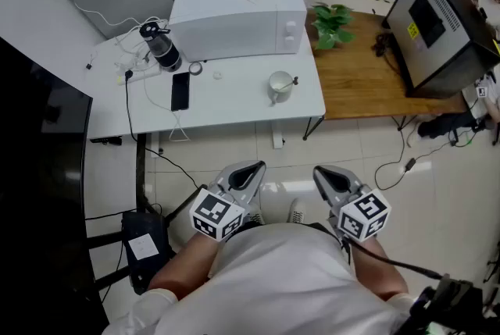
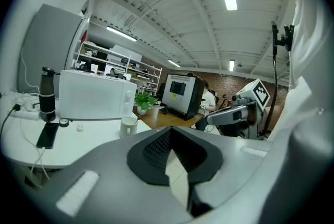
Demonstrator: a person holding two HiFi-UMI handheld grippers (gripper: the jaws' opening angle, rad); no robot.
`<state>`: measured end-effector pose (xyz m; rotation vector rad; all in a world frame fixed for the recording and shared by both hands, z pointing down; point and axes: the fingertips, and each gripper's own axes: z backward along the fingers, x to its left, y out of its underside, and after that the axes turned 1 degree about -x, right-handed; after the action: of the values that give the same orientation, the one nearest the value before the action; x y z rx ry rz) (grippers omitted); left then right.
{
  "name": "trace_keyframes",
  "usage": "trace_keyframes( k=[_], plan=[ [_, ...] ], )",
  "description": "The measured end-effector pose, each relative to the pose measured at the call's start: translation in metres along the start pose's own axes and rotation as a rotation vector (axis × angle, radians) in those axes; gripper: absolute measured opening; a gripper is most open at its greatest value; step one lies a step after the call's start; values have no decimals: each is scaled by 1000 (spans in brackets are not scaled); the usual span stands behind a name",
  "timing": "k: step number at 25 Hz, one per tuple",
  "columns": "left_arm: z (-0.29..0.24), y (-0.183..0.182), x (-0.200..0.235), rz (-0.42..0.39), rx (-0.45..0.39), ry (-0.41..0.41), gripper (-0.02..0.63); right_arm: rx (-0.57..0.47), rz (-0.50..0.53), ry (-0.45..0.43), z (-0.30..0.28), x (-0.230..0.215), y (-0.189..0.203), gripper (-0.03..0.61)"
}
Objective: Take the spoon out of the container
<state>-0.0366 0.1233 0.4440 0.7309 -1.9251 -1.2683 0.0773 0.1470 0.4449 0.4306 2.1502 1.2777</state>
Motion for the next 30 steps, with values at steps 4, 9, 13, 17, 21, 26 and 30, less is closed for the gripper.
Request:
trace_keyframes(
  k=[4,9,13,17,21,26,30],
  plan=[
    [5,-4,13,3,-18,5,3,-3,9,9,-9,4,-4,6],
    [18,-6,25,-10,-16,25,4,-11,10,23,-25,17,-7,6],
    [30,-2,39,-15,-11,38,5,-10,29,31,-42,29,-8,7],
    [35,0,53,-1,-15,37,4,-5,42,41,-54,34,-13,7],
    [33,-1,64,15,-18,40,5,3,36,51,-61,30,-16,6],
    [18,-6,82,19,-18,35,4,3,24,52,-78,12,-24,6],
    [1,-12,96,21,-14,14,4,5,29,27,-93,-7,-35,8]
  ],
)
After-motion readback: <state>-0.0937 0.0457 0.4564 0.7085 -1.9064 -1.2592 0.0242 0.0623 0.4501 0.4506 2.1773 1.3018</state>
